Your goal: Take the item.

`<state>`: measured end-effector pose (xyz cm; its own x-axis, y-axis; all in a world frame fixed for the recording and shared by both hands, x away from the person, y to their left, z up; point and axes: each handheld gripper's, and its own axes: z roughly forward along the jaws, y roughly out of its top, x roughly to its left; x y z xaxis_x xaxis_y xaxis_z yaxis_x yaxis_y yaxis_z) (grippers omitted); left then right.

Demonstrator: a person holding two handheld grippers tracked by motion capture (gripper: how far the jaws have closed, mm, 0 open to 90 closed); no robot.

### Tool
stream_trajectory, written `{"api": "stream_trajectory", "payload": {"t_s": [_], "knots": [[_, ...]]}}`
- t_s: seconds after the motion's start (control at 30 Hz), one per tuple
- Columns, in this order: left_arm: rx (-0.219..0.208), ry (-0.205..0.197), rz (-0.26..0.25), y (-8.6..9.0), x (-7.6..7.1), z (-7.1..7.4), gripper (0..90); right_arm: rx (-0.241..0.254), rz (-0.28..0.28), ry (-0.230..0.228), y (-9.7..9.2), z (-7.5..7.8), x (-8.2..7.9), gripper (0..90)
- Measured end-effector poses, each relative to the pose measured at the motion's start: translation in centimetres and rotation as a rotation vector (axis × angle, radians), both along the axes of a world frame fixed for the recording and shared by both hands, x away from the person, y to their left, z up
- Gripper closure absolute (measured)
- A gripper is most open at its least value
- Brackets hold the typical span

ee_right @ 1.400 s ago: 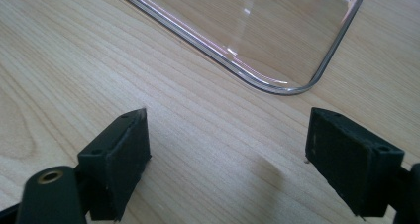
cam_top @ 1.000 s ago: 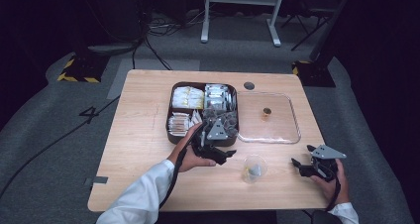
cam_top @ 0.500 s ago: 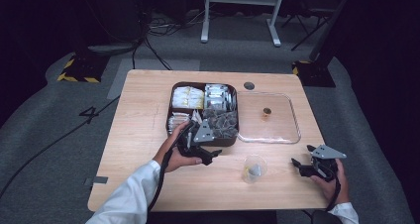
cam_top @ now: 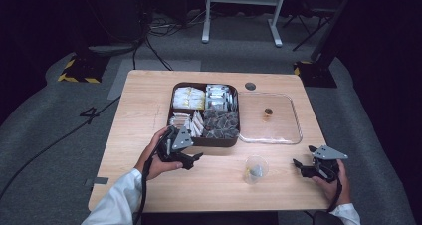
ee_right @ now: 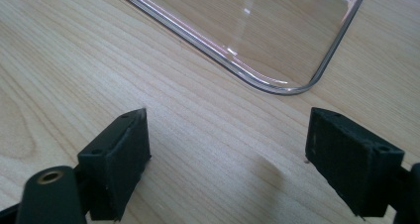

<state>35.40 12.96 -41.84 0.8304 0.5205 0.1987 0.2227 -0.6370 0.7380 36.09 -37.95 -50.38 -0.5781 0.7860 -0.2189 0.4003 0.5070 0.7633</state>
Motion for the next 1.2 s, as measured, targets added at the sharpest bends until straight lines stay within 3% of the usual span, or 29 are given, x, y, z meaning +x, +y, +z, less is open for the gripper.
{"api": "stream_trajectory", "payload": {"t_s": [0.2,0.5,0.83,1.2], "knots": [[0.013,-0.001,0.078,2.4,-0.7,-0.6,17.2,-0.002,0.001,-0.002,0.0,0.0,0.0,17.5],[0.05,0.025,0.148,5.4,-1.5,-1.9,17.1,-0.002,-0.001,-0.003,0.0,0.0,0.0,17.5],[0.127,0.063,0.219,8.1,-1.2,-4.5,17.1,0.001,-0.002,0.001,0.0,0.0,0.0,17.5],[0.117,0.143,0.255,10.4,-1.0,-7.1,17.1,0.005,-0.002,0.007,-0.1,0.0,0.1,17.5]]}}
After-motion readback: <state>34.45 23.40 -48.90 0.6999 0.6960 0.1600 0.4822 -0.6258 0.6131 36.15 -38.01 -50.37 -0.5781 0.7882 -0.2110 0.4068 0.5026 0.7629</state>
